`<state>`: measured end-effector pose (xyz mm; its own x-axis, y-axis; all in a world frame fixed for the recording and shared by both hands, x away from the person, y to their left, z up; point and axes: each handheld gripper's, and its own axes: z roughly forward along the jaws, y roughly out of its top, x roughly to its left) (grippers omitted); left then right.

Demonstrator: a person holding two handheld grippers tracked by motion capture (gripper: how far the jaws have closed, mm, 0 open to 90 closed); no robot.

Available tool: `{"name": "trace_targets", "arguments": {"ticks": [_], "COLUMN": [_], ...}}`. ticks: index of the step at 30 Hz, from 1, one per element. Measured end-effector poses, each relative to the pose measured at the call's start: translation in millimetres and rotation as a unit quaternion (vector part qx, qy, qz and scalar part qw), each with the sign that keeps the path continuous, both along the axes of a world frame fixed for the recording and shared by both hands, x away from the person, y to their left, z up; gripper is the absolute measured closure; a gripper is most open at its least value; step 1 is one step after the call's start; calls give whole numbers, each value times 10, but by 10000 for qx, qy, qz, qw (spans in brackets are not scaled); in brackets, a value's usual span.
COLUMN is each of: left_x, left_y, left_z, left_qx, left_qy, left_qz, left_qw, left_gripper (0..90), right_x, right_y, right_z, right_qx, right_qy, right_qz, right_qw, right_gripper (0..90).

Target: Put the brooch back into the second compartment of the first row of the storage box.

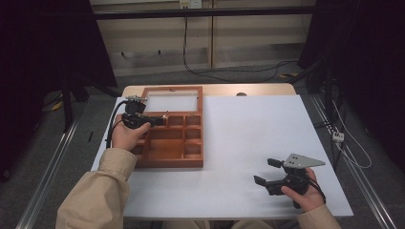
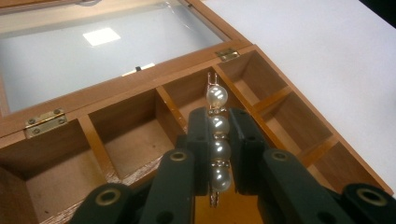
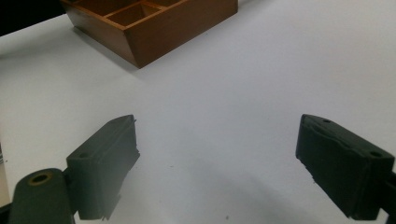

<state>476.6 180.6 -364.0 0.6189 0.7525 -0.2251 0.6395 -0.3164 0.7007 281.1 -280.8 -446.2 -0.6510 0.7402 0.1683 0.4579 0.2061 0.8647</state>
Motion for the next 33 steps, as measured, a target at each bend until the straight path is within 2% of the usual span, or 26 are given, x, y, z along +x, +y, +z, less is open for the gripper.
{"name": "trace_targets", "arguments": {"ticks": [16, 19, 22, 33], "left_x": [73, 93, 120, 213], "left_y": [-47, -46, -52, -56], "left_z": [11, 9, -24, -140], "left_qx": [67, 140, 156, 305], "left_qy": [-59, -73, -107, -47], "left_qz": [53, 49, 125, 160], "left_qw": [9999, 9999, 9997, 9994], "left_gripper": [802, 802, 802, 801], "right_x": [1, 2, 2, 4], "right_y": [6, 7, 10, 10], "right_z": [-1, 1, -1, -2], "right_qx": [6, 3, -1, 2], "right_qy": [8, -1, -3, 5], "right_qz": [0, 7, 15, 17], "right_qw": [10000, 10000, 10000, 10000], "right_gripper": [126, 126, 126, 126]}}
